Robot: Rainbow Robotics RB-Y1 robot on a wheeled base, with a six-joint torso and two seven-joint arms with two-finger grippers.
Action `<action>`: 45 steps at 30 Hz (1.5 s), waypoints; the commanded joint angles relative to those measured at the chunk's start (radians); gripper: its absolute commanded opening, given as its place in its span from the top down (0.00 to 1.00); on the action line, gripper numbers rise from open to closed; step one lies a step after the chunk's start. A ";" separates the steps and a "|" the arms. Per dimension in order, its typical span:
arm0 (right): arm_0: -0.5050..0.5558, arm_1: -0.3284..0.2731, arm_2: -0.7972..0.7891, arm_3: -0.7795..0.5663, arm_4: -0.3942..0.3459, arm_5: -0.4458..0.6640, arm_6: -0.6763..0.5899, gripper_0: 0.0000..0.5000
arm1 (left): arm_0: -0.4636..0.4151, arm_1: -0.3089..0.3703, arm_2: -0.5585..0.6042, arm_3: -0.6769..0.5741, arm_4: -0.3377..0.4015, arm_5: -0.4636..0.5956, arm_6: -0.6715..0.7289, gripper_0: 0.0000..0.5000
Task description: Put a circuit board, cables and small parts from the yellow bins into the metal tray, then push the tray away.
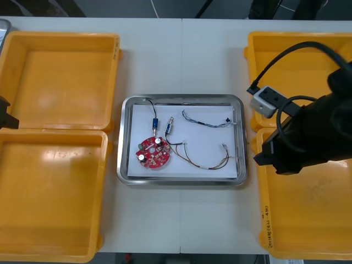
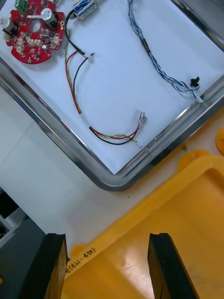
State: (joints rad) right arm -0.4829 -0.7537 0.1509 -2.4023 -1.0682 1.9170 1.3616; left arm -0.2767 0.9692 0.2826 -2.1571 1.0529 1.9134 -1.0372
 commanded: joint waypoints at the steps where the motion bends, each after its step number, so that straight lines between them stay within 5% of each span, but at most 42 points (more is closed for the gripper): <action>1: -0.109 0.022 0.142 -0.034 0.044 0.003 -0.004 0.00 | 0.068 0.048 0.050 -0.052 0.012 0.006 0.019 0.00; 8: -0.211 0.076 0.348 -0.023 0.122 0.003 0.002 0.00 | 0.148 0.048 0.098 -0.087 0.032 0.006 0.014 0.00; 18: -0.313 0.088 0.590 0.042 0.205 0.002 0.037 0.00 | 0.154 0.048 0.099 -0.086 0.036 0.006 0.022 0.00; 25: -0.382 0.159 0.677 0.144 0.261 -0.024 0.182 0.00 | 0.154 0.048 0.099 -0.086 0.036 0.006 0.022 0.00; 34: -0.401 0.214 0.722 0.264 0.278 -0.138 0.263 0.00 | 0.154 0.048 0.099 -0.086 0.036 0.006 0.022 0.00; 45: -0.434 0.228 0.917 0.335 0.393 -0.291 0.257 0.00 | 0.154 0.048 0.099 -0.086 0.036 0.006 0.022 0.00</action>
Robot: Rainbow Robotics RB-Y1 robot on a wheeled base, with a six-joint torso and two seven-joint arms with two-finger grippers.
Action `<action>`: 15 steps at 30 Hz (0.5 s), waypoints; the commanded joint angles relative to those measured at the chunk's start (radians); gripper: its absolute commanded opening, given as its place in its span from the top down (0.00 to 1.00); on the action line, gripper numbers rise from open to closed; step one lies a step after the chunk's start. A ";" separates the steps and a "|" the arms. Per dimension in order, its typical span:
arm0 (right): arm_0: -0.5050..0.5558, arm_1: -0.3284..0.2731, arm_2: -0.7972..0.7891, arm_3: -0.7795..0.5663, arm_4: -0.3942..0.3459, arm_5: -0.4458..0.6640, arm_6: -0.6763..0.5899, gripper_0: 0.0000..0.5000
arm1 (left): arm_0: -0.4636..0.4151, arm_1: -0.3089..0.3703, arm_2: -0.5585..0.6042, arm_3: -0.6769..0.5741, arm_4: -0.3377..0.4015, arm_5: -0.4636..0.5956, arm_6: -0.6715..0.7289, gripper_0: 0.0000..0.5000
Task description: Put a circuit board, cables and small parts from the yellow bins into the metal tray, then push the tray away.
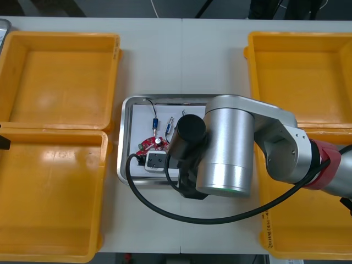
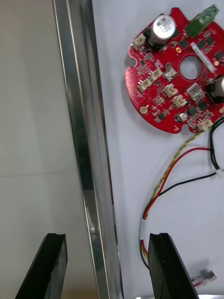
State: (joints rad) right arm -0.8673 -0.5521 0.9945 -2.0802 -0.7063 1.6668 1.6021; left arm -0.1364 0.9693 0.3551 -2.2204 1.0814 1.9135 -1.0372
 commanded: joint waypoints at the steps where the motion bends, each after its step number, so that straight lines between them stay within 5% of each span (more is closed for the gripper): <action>1: -0.053 0.026 0.081 0.014 0.038 -0.044 0.016 0.00 | 0.014 0.048 0.027 -0.022 0.008 0.006 0.022 0.00; 15: -0.065 0.093 0.184 0.137 0.087 -0.090 0.004 0.00 | 0.014 0.048 0.027 -0.022 0.008 0.006 0.022 0.00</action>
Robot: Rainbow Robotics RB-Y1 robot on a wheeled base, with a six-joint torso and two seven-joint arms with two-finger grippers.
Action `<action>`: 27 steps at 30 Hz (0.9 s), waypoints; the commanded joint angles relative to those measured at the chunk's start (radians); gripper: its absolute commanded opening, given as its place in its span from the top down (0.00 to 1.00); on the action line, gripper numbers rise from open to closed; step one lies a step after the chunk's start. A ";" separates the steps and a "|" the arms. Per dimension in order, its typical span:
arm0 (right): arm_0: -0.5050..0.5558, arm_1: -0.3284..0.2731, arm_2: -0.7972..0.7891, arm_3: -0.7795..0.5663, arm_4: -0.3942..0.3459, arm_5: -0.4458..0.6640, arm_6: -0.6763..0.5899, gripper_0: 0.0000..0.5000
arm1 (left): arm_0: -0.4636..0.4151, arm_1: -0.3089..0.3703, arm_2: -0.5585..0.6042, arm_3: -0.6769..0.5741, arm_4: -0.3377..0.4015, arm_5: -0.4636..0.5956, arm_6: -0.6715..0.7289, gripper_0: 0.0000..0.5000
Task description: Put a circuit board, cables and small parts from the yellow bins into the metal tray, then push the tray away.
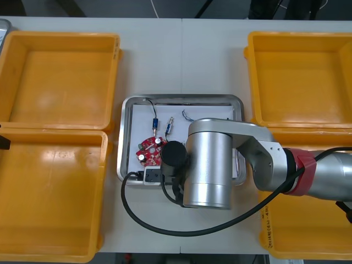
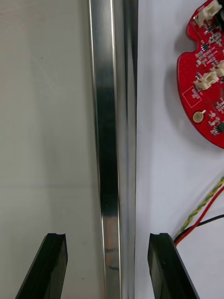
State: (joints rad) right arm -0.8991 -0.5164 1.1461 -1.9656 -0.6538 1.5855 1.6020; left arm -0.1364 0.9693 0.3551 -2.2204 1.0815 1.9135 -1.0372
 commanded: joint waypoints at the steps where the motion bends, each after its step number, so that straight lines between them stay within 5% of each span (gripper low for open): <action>1: -0.034 0.064 0.034 0.028 0.037 -0.009 0.003 0.00 | 0.014 0.048 0.027 -0.022 0.008 0.006 0.022 0.00; 17: -0.034 0.096 0.098 0.080 0.126 -0.021 -0.011 0.06 | 0.014 0.048 0.027 -0.022 0.008 0.006 0.022 0.00; 20: -0.034 0.096 0.098 0.079 0.125 -0.018 -0.011 0.28 | 0.014 0.048 0.027 -0.022 0.008 0.006 0.022 0.00; 22: -0.034 0.096 0.098 0.080 0.125 -0.016 -0.014 0.69 | 0.014 0.048 0.027 -0.022 0.008 0.006 0.022 0.00; 27: -0.035 0.096 0.098 0.079 0.126 -0.015 -0.014 0.92 | 0.014 0.048 0.027 -0.022 0.008 0.006 0.022 0.00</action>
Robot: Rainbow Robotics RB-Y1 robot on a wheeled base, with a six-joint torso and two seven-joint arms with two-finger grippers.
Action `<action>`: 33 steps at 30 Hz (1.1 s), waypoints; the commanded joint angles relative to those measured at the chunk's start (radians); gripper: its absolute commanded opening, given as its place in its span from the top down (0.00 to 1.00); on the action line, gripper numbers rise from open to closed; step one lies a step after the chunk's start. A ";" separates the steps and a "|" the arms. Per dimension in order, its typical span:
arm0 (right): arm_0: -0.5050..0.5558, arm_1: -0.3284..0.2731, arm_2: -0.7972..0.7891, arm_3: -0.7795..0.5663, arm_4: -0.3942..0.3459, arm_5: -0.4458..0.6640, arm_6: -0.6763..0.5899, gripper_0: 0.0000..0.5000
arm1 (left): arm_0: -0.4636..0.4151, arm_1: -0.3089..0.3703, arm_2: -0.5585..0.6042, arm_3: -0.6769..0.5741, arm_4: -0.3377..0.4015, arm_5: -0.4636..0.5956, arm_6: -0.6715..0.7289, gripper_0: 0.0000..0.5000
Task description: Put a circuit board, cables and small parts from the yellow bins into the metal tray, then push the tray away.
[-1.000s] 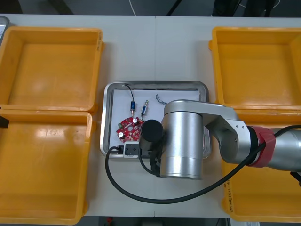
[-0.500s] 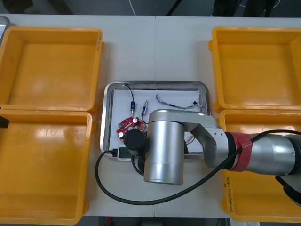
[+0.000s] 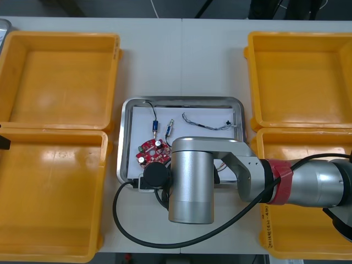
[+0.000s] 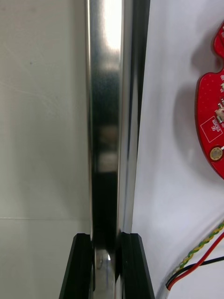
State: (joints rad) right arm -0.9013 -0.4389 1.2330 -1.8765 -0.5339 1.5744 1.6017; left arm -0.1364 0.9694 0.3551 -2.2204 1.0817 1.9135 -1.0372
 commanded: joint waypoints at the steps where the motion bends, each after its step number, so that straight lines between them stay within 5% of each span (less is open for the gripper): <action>1: -0.034 0.019 0.011 -0.010 0.006 -0.004 -0.014 0.93 | 0.014 0.048 0.027 -0.022 0.007 0.006 0.022 0.00; 33: -0.234 -0.064 0.011 0.014 0.011 -0.008 0.014 1.00 | 0.014 0.048 0.027 -0.022 0.007 0.006 0.022 0.00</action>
State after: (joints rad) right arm -1.0760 -0.4844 1.2334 -1.8696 -0.5282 1.5743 1.6019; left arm -0.1364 0.9694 0.3551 -2.2204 1.0817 1.9135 -1.0372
